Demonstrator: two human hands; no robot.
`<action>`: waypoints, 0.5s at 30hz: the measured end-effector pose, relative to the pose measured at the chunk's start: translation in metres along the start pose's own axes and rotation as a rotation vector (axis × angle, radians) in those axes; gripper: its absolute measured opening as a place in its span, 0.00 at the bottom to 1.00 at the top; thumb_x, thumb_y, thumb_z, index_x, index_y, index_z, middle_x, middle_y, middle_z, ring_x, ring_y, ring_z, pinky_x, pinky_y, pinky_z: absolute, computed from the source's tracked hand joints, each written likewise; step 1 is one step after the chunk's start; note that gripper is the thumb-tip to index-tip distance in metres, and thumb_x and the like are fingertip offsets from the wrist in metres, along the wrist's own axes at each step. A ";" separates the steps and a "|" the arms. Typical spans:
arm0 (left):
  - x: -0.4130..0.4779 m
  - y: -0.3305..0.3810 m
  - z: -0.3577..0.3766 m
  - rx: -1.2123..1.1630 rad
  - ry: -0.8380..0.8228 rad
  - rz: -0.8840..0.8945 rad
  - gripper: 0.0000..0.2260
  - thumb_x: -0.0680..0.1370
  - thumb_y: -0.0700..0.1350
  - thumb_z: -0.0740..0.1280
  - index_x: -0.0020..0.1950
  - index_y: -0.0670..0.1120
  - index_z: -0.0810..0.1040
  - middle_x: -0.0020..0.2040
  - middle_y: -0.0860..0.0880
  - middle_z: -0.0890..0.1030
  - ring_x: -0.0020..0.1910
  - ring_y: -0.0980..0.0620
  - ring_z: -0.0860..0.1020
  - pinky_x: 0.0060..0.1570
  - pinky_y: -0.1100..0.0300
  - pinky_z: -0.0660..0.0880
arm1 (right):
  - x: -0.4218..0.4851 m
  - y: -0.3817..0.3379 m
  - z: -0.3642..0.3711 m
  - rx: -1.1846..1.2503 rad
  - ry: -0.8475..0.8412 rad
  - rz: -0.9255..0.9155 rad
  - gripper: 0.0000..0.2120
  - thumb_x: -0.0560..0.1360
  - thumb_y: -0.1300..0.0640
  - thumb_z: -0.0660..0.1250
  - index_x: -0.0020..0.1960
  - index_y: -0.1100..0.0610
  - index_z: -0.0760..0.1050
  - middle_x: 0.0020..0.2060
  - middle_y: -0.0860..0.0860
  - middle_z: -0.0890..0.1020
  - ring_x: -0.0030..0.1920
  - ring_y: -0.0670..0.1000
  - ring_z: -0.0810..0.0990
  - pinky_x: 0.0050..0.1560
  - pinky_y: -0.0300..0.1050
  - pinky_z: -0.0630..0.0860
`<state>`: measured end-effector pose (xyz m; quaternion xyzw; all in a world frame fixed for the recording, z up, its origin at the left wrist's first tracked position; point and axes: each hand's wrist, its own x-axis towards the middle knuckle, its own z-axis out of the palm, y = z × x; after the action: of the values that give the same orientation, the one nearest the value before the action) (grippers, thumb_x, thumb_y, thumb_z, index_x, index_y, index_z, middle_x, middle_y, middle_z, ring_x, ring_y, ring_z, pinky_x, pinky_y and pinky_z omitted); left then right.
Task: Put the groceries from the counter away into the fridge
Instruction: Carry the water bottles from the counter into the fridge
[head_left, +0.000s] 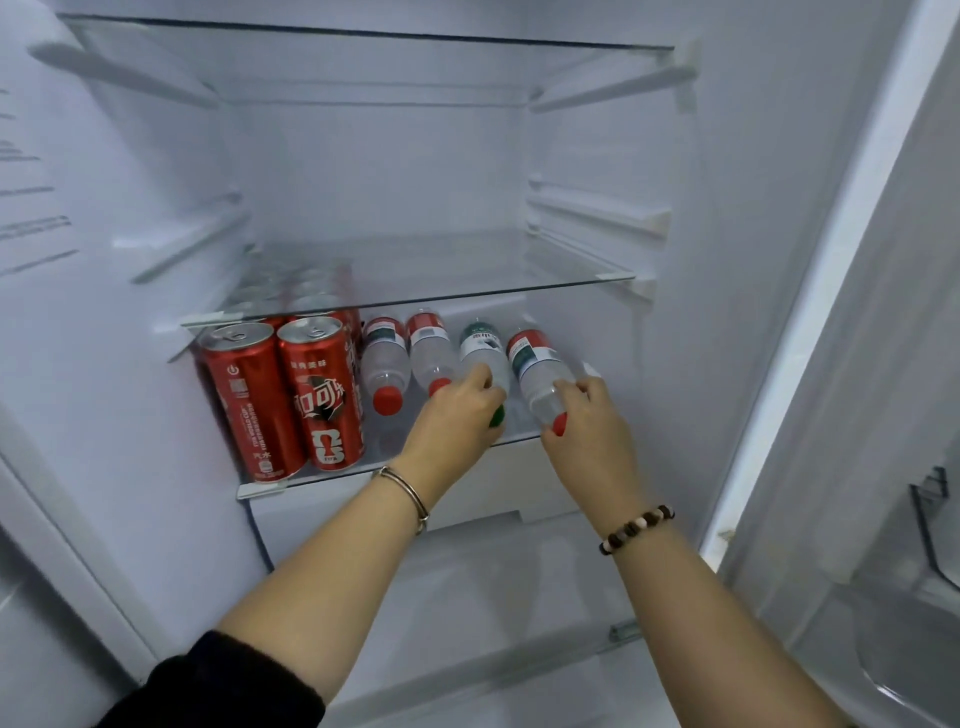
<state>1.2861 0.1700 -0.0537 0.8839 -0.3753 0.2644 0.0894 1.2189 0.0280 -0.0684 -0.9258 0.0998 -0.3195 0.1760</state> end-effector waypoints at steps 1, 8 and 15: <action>0.000 0.000 0.003 0.000 -0.016 0.008 0.11 0.74 0.45 0.69 0.55 0.42 0.78 0.53 0.45 0.73 0.38 0.48 0.75 0.35 0.61 0.70 | 0.001 0.002 0.002 -0.006 -0.001 0.006 0.19 0.73 0.60 0.67 0.64 0.59 0.71 0.63 0.56 0.70 0.52 0.59 0.77 0.52 0.50 0.75; 0.014 -0.016 0.011 -0.007 -0.048 0.091 0.21 0.77 0.56 0.64 0.68 0.52 0.71 0.68 0.48 0.70 0.68 0.47 0.64 0.67 0.50 0.61 | 0.015 0.007 0.011 0.039 0.016 0.054 0.18 0.74 0.60 0.65 0.63 0.61 0.70 0.58 0.58 0.75 0.56 0.57 0.74 0.53 0.49 0.74; 0.026 -0.020 0.032 0.045 -0.120 -0.106 0.25 0.78 0.60 0.58 0.73 0.54 0.61 0.76 0.48 0.58 0.75 0.46 0.55 0.71 0.39 0.51 | 0.027 0.013 0.022 0.099 -0.029 0.055 0.20 0.75 0.65 0.60 0.67 0.61 0.65 0.58 0.59 0.75 0.52 0.59 0.77 0.44 0.45 0.72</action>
<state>1.3285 0.1562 -0.0658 0.9185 -0.3268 0.2144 0.0608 1.2528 0.0135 -0.0747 -0.9173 0.1068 -0.3058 0.2315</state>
